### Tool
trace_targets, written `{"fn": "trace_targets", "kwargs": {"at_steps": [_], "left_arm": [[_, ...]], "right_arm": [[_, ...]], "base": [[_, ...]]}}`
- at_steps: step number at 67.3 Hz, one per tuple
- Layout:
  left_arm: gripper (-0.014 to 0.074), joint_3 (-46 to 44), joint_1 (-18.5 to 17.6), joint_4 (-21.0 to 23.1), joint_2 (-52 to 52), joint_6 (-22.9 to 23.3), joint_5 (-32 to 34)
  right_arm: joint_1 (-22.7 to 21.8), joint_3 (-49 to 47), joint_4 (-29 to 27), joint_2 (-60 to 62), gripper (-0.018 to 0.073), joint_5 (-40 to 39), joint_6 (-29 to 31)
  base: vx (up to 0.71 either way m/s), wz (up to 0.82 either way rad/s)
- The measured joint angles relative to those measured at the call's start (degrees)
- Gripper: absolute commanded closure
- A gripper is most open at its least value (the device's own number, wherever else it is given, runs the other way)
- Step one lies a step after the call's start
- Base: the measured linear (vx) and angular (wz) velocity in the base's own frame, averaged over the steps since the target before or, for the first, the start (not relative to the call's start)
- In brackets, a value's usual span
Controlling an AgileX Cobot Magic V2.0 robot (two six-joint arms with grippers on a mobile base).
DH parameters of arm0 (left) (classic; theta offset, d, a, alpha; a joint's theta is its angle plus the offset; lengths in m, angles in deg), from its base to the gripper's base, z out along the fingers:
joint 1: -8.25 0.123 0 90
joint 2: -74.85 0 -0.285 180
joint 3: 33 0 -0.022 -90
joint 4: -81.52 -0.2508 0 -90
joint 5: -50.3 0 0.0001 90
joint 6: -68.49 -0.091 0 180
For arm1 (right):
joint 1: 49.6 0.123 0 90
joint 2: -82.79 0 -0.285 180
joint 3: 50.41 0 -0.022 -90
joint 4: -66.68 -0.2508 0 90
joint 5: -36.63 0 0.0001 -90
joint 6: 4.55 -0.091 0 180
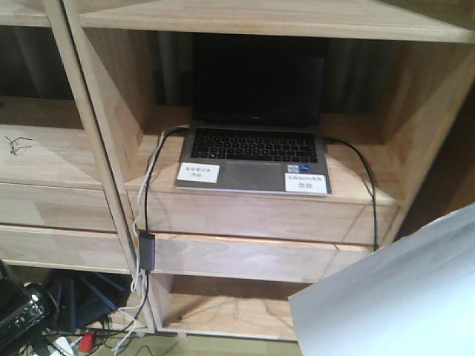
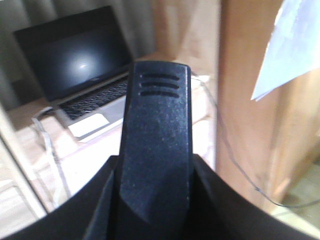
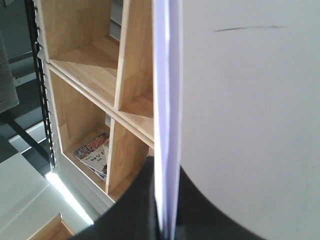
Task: Grab stapler and paper to desk for stapling
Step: 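Hold stapler and paper while the base turns and drives to the desk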
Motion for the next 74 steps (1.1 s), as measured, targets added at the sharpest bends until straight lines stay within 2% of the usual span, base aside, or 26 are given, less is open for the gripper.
{"fn": "trace_targets", "kwargs": {"at_steps": [40, 74], "left_arm": [[0.0603, 0.0, 0.0, 0.0, 0.0, 0.0, 0.0], [0.0603, 0.0, 0.0, 0.0, 0.0, 0.0, 0.0]], "right_arm": [[0.0, 0.0, 0.0, 0.0, 0.0561, 0.0, 0.0], [0.0, 0.0, 0.0, 0.0, 0.0561, 0.0, 0.0]], "base": [[-0.14, -0.11], [-0.02, 0.21]]}}
